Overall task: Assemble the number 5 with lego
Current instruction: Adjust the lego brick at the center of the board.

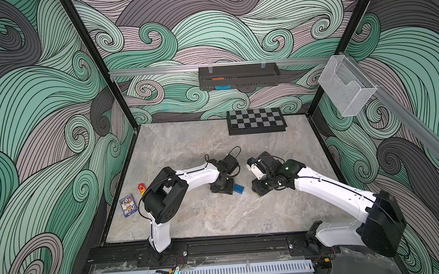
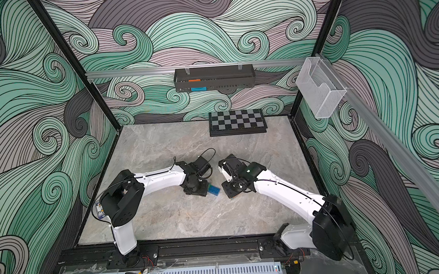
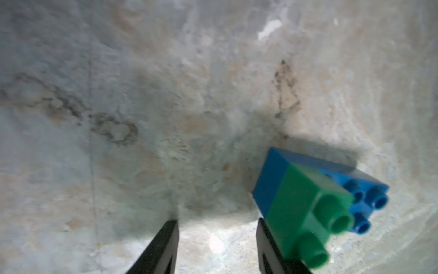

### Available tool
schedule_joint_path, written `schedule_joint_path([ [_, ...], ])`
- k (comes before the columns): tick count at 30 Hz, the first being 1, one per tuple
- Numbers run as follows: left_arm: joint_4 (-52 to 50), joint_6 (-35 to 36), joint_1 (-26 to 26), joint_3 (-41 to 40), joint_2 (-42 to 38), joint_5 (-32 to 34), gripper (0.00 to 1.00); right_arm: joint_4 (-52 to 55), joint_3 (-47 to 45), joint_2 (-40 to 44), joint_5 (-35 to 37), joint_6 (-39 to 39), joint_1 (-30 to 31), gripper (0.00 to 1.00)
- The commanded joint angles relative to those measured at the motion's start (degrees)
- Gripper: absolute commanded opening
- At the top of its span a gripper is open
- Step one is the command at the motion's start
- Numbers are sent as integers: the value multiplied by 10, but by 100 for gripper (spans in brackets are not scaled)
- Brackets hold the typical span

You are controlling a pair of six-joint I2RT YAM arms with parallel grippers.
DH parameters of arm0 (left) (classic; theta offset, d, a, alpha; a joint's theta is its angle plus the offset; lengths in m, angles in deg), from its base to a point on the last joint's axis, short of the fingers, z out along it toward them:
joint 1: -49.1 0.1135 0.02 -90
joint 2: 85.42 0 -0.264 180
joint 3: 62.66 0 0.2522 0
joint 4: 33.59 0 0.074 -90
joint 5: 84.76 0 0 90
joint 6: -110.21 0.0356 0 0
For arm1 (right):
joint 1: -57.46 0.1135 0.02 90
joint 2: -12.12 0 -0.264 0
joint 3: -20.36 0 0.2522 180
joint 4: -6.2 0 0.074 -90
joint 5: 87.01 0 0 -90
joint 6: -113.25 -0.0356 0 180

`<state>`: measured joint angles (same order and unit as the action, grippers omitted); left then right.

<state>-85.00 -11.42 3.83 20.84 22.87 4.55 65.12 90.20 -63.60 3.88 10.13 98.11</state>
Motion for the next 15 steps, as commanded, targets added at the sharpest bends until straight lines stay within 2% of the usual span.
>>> schedule_joint_path([
  [1,-25,20,10,11,-3,30,57,-29,-2,-14,-35,24,7,24],
  [10,-38,-10,31,-64,-107,10,57,-62,50,-99,-88,104,21,24],
  [15,-40,-35,33,-132,-181,-6,57,-63,90,-149,-89,144,26,24],
])
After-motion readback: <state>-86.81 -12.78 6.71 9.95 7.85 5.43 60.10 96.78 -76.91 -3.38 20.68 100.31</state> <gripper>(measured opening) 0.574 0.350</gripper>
